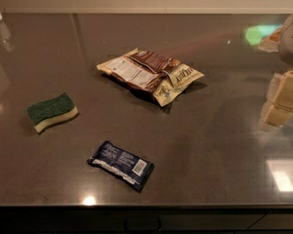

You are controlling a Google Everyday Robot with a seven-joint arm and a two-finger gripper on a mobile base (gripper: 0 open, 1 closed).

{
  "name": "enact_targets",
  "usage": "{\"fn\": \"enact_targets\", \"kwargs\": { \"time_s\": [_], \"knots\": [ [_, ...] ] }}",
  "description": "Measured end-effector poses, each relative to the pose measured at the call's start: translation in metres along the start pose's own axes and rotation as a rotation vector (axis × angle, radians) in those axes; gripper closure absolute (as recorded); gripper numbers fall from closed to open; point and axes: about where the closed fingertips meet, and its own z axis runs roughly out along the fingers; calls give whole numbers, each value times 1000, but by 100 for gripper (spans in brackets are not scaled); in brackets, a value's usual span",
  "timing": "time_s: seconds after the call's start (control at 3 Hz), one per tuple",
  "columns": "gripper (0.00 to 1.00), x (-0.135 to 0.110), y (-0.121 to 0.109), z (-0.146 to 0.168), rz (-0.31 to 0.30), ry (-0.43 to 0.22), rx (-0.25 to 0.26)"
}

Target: Move sponge near rxbar blueberry

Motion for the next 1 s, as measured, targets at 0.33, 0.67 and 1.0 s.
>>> {"fn": "enact_targets", "kwargs": {
  "time_s": [0.33, 0.67, 1.0],
  "knots": [
    [0, 0, 0, 0, 0, 0, 0],
    [0, -11, -3, 1, -36, -51, -2],
    [0, -38, -7, 6, -93, -138, -16]
  ]
}}
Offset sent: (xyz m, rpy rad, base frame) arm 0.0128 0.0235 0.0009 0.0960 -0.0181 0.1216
